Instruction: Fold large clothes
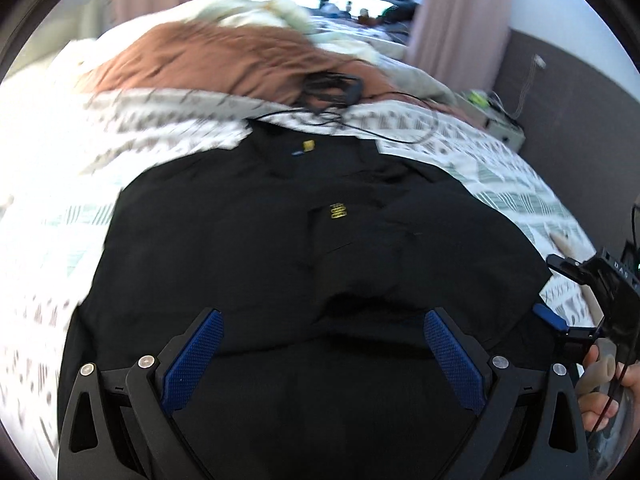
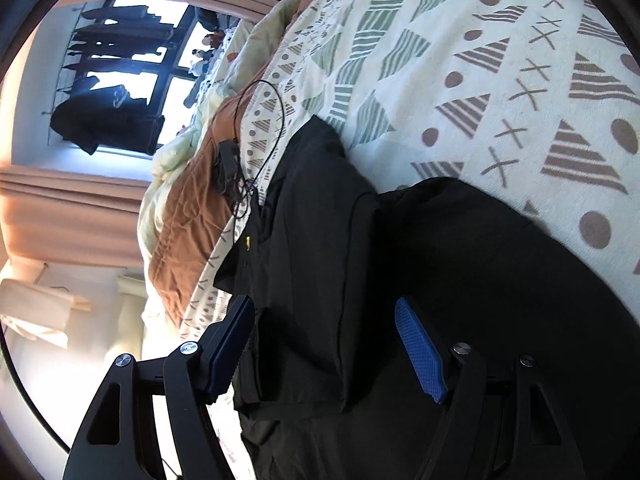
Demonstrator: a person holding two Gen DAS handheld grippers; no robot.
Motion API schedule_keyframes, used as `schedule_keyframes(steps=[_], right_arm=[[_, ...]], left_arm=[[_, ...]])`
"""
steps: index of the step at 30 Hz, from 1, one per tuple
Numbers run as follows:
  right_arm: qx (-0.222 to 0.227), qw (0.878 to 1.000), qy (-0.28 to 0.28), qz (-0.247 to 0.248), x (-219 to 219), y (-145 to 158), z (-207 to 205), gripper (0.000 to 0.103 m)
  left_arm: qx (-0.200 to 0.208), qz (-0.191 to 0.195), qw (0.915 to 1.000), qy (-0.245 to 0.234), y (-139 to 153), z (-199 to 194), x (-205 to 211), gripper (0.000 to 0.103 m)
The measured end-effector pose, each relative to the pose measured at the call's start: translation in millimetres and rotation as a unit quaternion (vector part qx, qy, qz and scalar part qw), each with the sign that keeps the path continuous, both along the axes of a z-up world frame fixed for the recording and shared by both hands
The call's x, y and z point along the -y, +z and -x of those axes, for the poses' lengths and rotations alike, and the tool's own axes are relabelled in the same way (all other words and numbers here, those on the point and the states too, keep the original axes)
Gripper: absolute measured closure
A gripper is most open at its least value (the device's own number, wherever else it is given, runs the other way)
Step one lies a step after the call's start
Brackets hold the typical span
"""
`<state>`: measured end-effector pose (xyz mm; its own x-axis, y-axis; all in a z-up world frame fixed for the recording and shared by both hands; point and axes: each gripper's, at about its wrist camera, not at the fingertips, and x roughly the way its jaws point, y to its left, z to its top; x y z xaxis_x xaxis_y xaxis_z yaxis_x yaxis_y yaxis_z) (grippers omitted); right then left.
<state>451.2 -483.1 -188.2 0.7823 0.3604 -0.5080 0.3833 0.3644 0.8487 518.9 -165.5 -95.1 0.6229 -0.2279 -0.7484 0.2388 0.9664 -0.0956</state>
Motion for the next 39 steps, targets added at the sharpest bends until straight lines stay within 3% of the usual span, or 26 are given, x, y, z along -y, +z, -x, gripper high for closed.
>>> schedule_keyframes(steps=[8, 11, 15, 18, 22, 26, 32, 39], right_arm=[[-0.002, 0.999, -0.013, -0.038, 13, -10, 1, 0.030], [0.002, 0.999, -0.016, -0.044, 19, -10, 1, 0.030], [0.006, 0.998, -0.019, -0.053, 23, -10, 2, 0.030], [0.007, 0.998, -0.016, -0.056, 21, -10, -2, 0.030], [0.003, 0.998, -0.005, -0.063, 17, -14, -8, 0.030], [0.000, 0.997, -0.008, -0.070, 18, -18, -8, 0.030], [0.001, 0.998, -0.009, -0.065, 19, -16, -10, 0.030], [-0.006, 0.998, -0.008, -0.058, 16, -18, -13, 0.030]], left_arm=[[0.004, -0.093, 0.9932, -0.071, -14, -30, 87, 0.005], [-0.031, -0.115, 0.9911, -0.059, -35, -48, 98, 0.018], [-0.061, -0.134, 0.9880, -0.046, -56, -63, 99, 0.022], [-0.061, -0.150, 0.9859, -0.043, -60, -66, 97, 0.033], [-0.047, -0.171, 0.9829, -0.048, -57, -64, 89, 0.056], [-0.033, -0.146, 0.9880, -0.039, -38, -66, 68, 0.071], [0.013, -0.080, 0.9965, -0.020, 17, -72, 35, 0.077], [0.091, -0.043, 0.9945, -0.027, 85, -63, 23, 0.078]])
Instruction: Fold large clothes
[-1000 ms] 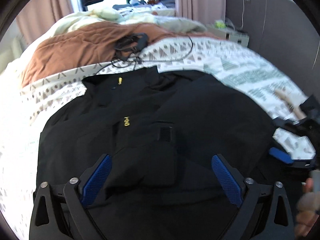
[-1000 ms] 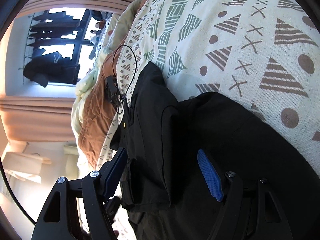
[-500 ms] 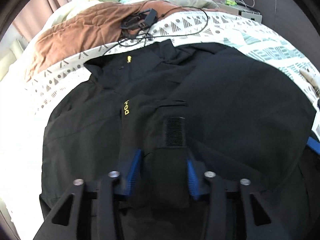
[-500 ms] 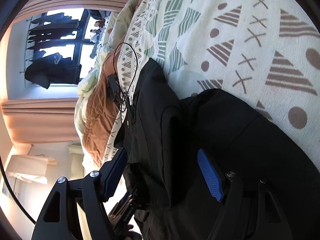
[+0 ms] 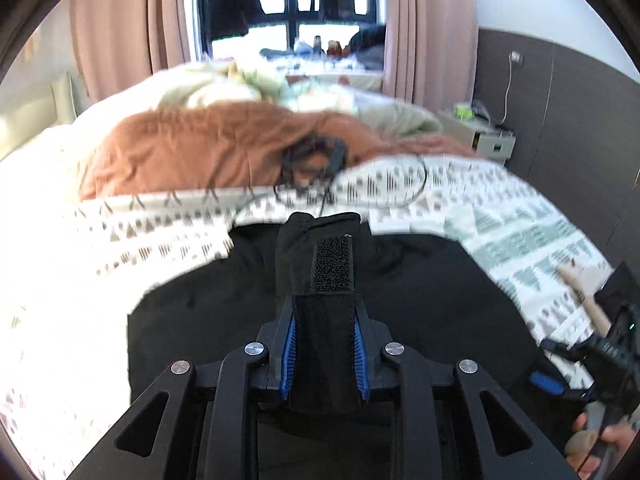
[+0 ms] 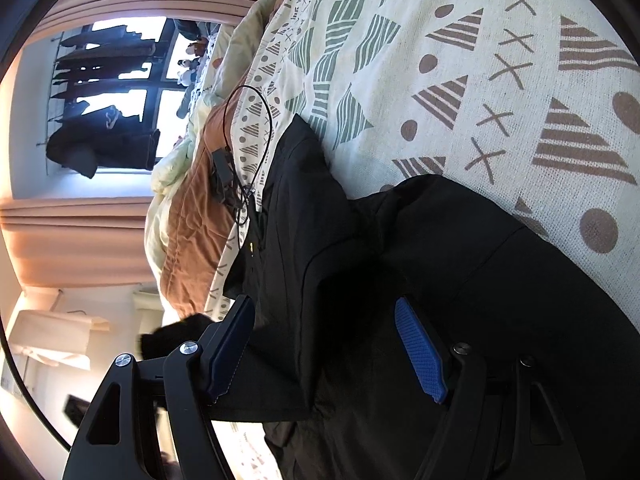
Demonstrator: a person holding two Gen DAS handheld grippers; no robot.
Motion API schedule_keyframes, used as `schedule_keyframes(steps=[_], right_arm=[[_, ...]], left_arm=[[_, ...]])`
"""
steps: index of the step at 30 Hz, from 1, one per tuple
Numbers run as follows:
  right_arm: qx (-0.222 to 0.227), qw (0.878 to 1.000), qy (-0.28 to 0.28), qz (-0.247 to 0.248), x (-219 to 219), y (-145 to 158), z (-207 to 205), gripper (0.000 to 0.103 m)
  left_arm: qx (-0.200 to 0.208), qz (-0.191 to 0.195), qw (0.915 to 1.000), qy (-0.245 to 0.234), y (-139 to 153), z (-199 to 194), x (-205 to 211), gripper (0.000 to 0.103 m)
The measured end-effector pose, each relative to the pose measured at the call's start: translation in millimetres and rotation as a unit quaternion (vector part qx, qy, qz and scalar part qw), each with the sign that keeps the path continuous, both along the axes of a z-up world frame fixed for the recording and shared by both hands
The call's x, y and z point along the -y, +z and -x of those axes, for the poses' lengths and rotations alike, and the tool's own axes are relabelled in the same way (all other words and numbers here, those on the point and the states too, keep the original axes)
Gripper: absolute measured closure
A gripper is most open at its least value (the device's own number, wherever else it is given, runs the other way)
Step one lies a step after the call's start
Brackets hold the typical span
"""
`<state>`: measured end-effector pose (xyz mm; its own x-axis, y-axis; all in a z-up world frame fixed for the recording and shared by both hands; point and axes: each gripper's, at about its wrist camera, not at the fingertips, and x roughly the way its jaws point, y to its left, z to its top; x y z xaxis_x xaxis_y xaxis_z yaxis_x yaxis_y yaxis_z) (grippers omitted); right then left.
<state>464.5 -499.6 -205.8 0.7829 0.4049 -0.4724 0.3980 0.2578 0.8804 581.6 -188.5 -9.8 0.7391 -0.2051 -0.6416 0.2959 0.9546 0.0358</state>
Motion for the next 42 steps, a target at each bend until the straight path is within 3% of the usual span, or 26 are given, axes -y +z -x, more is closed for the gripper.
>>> schedule_keyframes(steps=[4, 9, 14, 19, 25, 32, 37, 42], right_arm=[[0.001, 1.000, 0.001, 0.000, -2, -1, -1, 0.030], [0.028, 0.998, -0.018, -0.051, 8, -10, 2, 0.030], [0.039, 0.997, -0.022, -0.062, 9, -12, -1, 0.030], [0.049, 0.996, 0.005, -0.075, -1, -17, -17, 0.030], [0.034, 0.998, 0.008, -0.050, -6, -14, -20, 0.030], [0.023, 0.999, 0.013, -0.028, -9, -13, -21, 0.030], [0.018, 1.000, 0.016, -0.008, -12, -11, -22, 0.030], [0.012, 0.999, 0.024, 0.026, -17, -6, -26, 0.030]], left_arm=[[0.018, -0.002, 0.9997, 0.013, 10, -6, -7, 0.078], [0.013, 0.024, 0.9985, 0.047, 5, -18, -36, 0.078], [-0.025, 0.059, 0.9955, 0.069, -17, -30, -66, 0.076], [-0.053, 0.069, 0.9898, 0.113, -43, -33, -90, 0.073], [-0.070, 0.040, 0.9839, 0.159, -62, -31, -135, 0.070], [-0.094, 0.070, 0.9712, 0.207, -72, -12, -194, 0.070], [-0.126, 0.067, 0.9686, 0.204, -91, 0, -203, 0.070], [-0.180, 0.057, 0.9611, 0.202, -132, -4, -199, 0.070]])
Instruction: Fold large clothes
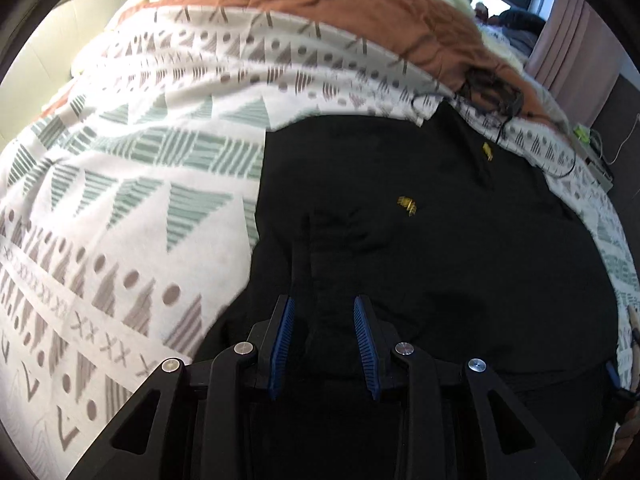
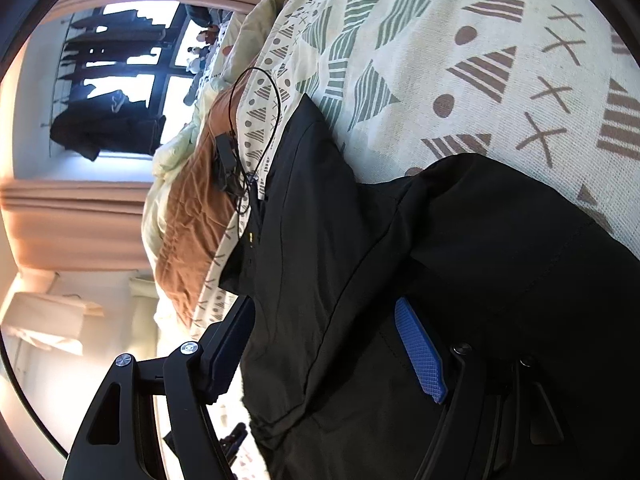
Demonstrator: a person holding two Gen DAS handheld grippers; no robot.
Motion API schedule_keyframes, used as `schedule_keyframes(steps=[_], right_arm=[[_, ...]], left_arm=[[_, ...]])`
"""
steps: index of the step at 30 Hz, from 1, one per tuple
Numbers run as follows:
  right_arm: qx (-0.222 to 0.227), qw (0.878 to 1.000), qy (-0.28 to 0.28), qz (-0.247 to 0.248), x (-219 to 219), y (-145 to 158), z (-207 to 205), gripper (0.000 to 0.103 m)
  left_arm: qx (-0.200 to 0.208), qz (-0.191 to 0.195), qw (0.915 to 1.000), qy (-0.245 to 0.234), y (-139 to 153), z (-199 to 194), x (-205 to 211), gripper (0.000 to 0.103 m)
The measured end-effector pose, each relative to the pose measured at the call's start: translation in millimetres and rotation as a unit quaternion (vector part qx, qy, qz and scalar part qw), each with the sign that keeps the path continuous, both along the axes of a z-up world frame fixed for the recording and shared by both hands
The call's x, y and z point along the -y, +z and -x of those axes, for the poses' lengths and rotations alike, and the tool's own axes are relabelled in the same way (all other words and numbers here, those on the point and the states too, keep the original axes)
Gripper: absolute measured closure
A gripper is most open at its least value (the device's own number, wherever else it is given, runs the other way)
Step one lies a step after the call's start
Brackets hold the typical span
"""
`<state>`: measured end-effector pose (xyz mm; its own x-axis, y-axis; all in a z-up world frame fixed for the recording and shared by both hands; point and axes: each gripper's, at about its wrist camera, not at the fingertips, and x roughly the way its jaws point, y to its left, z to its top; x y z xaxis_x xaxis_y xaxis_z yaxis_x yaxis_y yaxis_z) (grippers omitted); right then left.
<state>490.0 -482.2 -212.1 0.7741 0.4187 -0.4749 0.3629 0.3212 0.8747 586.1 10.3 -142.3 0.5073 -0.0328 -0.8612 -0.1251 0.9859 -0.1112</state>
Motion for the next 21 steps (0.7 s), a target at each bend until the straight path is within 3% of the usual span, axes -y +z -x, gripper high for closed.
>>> schedule_keyframes(steps=[3, 10, 13, 17, 21], right_arm=[[-0.009, 1.000, -0.001, 0.019, -2, 1, -2, 0.031], [-0.020, 0.999, 0.005, 0.037, -5, 1, -4, 0.031], [-0.023, 0.998, 0.009, 0.049, -8, 2, -6, 0.031], [-0.025, 0.998, -0.005, 0.054, -4, 1, -2, 0.039], [-0.039, 0.997, -0.028, 0.063, 4, -2, 4, 0.046]], left_arm=[[-0.009, 0.003, 1.0000, 0.000, -16, -5, 4, 0.070], [-0.003, -0.045, 0.9990, -0.006, -18, -17, 21, 0.070], [-0.001, -0.055, 0.9984, -0.018, -19, -18, 26, 0.063], [-0.013, -0.118, 0.9928, -0.019, -28, -23, 28, 0.062], [-0.003, -0.173, 0.9843, 0.037, -23, -22, 8, 0.060]])
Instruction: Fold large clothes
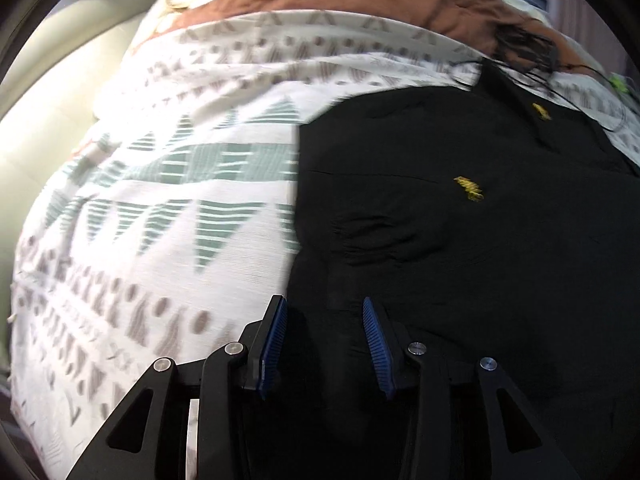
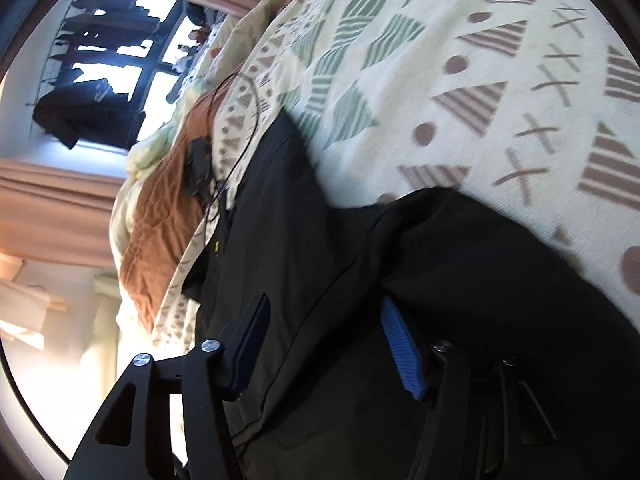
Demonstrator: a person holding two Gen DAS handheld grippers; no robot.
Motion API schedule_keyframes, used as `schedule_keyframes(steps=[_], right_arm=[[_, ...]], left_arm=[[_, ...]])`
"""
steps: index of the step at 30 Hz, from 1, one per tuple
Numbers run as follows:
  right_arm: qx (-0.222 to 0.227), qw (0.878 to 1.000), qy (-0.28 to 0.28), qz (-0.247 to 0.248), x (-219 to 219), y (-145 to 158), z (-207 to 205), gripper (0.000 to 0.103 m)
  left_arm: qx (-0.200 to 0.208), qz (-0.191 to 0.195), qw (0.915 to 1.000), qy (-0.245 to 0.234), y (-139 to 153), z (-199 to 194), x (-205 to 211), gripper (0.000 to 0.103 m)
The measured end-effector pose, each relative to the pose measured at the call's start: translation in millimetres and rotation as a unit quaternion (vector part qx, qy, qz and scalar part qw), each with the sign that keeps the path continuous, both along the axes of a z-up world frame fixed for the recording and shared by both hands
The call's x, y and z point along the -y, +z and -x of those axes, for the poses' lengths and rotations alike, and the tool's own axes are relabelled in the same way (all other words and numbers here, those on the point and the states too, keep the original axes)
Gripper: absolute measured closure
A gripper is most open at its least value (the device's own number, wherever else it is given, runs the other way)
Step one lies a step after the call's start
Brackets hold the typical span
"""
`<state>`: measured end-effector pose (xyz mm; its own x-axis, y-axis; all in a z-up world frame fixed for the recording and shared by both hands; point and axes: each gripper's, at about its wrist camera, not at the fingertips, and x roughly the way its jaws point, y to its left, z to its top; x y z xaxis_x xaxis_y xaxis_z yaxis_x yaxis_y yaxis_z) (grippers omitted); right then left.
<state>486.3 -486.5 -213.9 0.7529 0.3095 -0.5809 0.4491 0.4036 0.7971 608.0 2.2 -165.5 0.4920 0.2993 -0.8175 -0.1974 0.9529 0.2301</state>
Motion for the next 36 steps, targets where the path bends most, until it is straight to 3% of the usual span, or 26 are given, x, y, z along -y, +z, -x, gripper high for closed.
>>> schedule_keyframes(steps=[2, 5, 8, 11, 15, 16, 20, 23, 27, 29, 36], right_arm=[[0.000, 1.000, -0.002, -0.002, 0, 0, 1, 0.046], [-0.004, 1.000, 0.001, 0.004, 1, -1, 1, 0.045], [-0.003, 1.000, 0.003, -0.001, 2, 0, 2, 0.045], [0.002, 1.000, 0.005, -0.005, 2, 1, 9, 0.045], [-0.011, 0.999, 0.001, 0.036, 0, 13, 25, 0.045], [-0.009, 0.999, 0.001, 0.038, -1, 16, 30, 0.040], [0.002, 0.999, 0.000, 0.048, -7, 26, 53, 0.016], [0.014, 0.999, 0.009, 0.052, -16, 33, 72, 0.001], [0.028, 0.998, 0.000, 0.059, -24, 42, 108, 0.000], [0.040, 0.998, -0.003, 0.054, -26, 47, 125, 0.000], [0.063, 0.996, 0.011, 0.064, -36, 75, 182, 0.000]], left_arm=[[-0.009, -0.016, 0.9996, 0.023, -2, -2, -10, 0.061], [-0.006, 0.021, 0.9997, 0.014, -1, 2, -21, 0.061], [0.026, 0.051, 0.9983, 0.004, 16, 15, -25, 0.060], [0.034, 0.085, 0.9958, -0.004, 32, 28, -27, 0.060], [0.043, 0.113, 0.9926, -0.002, 51, 53, -30, 0.059], [0.047, 0.121, 0.9916, 0.000, 55, 61, -30, 0.055], [0.075, 0.151, 0.9857, 0.000, 74, 98, -36, 0.017], [0.083, 0.170, 0.9819, 0.001, 86, 129, -39, 0.016], [0.084, 0.191, 0.9781, -0.006, 97, 171, -44, 0.014], [0.094, 0.206, 0.9740, -0.011, 104, 191, -49, 0.001], [0.123, 0.231, 0.9650, -0.020, 131, 252, -59, 0.000]])
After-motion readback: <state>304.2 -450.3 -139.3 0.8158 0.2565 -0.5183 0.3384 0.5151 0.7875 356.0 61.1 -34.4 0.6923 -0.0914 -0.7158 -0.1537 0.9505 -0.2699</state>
